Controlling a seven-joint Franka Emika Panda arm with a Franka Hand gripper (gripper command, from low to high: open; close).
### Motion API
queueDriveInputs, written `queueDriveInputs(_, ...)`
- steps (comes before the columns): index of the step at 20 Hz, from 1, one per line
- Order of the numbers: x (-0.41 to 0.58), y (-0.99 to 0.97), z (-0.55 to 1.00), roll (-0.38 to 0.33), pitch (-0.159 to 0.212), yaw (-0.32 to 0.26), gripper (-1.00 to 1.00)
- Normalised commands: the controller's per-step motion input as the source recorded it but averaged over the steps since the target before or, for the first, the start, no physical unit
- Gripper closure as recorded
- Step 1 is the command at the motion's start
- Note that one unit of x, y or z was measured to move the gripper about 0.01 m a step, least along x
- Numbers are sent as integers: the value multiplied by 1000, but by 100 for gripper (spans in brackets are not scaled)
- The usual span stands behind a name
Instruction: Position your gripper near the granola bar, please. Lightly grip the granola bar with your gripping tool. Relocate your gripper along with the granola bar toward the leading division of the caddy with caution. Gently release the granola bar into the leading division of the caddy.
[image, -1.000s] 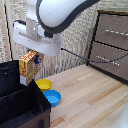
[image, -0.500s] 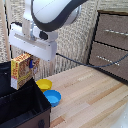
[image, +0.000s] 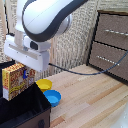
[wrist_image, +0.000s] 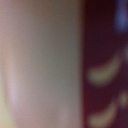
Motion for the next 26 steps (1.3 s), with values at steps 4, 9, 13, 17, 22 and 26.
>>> queueDriveInputs(4,-17,564,-90,-7,54,-211,100)
queueDriveInputs(9,-71,566,-298,-64,71,-220,100)
queueDriveInputs(13,-130,386,-139,-97,43,-238,-100)
queueDriveInputs(17,-211,-30,220,-33,143,-261,100)
queueDriveInputs(22,-186,-59,526,69,56,-279,100)
queueDriveInputs(26,-224,142,396,61,2,-233,100)
